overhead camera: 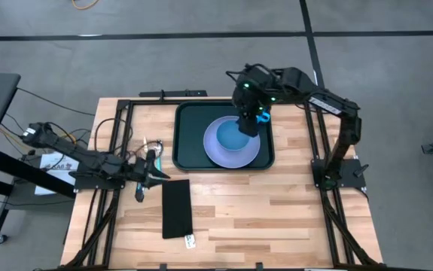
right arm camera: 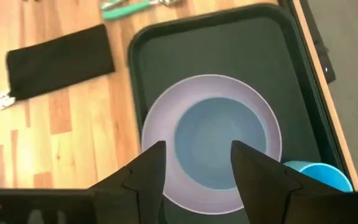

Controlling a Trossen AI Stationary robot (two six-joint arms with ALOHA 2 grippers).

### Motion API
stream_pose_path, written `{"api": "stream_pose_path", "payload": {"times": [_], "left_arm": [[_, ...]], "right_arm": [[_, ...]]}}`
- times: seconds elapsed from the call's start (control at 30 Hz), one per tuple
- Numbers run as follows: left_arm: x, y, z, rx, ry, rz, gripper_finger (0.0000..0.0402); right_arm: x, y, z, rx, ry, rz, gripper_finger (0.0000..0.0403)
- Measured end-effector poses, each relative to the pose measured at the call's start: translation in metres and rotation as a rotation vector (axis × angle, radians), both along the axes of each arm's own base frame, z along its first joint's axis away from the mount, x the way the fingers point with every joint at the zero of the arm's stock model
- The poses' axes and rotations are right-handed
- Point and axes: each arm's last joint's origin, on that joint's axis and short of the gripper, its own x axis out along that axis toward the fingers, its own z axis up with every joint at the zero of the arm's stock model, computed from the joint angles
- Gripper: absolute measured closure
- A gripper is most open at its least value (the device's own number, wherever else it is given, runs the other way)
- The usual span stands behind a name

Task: Set up tray
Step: Put the black napkin on top of the black tray to the left of the purple plate

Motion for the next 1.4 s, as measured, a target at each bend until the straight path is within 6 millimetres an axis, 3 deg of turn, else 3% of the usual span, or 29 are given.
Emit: {"api": "stream_pose_path", "payload": {"times": [0.43,0.7,0.87,0.93,1.07,1.4], "left_arm": [[0.051,-0.03,0.016,-0.021,0.451,-0.072,0.0229],[0.075,-0.061,0.033,-0.145,0.725,-0.094,0.0216],[0.088,-0.075,0.043,-0.169,0.809,-0.067,0.0216],[0.093,-0.08,0.045,-0.174,0.828,-0.061,0.0216],[0.098,-0.085,0.045,-0.186,0.866,-0.039,0.0216],[0.111,-0.092,0.018,-0.28,0.996,0.078,0.0216]], "right_arm": [[-0.035,0.029,0.038,-0.159,-0.104,-0.032,0.0233],[-0.052,0.023,0.06,-0.246,-0.243,-0.115,0.0234],[-0.062,0.016,0.074,-0.28,-0.37,-0.134,0.0236],[-0.07,0.015,0.067,-0.259,-0.344,-0.045,0.0237],[-0.082,0.013,0.032,-0.112,-0.242,0.12,0.0237],[-0.109,0.008,-0.062,-0.081,-0.216,0.026,0.0239]]}}
